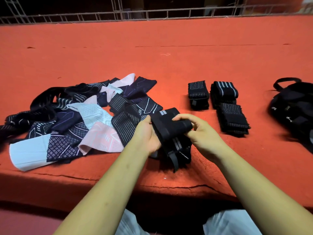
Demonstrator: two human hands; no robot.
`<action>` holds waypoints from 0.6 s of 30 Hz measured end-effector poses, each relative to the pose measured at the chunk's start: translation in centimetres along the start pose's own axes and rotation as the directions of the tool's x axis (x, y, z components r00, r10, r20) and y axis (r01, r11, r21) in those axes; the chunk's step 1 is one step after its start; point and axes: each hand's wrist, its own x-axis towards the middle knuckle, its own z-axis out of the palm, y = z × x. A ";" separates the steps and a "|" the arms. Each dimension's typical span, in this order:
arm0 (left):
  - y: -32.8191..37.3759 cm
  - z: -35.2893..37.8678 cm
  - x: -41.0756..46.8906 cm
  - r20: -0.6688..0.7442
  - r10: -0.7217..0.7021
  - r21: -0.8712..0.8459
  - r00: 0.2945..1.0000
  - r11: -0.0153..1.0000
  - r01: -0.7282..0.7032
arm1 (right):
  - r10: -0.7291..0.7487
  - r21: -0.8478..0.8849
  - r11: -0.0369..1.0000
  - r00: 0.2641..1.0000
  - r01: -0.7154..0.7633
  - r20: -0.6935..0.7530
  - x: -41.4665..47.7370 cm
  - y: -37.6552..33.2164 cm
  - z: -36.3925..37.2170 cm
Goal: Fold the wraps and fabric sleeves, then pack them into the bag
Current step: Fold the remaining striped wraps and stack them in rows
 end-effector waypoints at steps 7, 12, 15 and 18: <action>-1.3 0.1 0.2 -0.059 0.044 0.143 0.997 0.989 -0.035 | 0.214 0.333 0.915 0.974 -0.226 0.074 -1.8 -0.6 1.0; -2.7 0.8 1.2 -0.063 0.213 0.270 0.975 0.944 -0.188 | 0.141 -0.164 0.970 0.967 -0.178 -0.211 -2.0 1.8 1.6; -3.5 1.5 2.0 0.037 0.333 0.334 0.942 0.884 -0.326 | 0.061 -0.154 0.982 0.956 -0.109 -0.287 -2.5 2.8 1.0; -4.7 2.5 2.8 0.117 0.369 0.398 0.922 0.833 -0.383 | 0.087 -0.036 0.994 0.950 -0.102 -0.300 -2.9 3.0 -0.4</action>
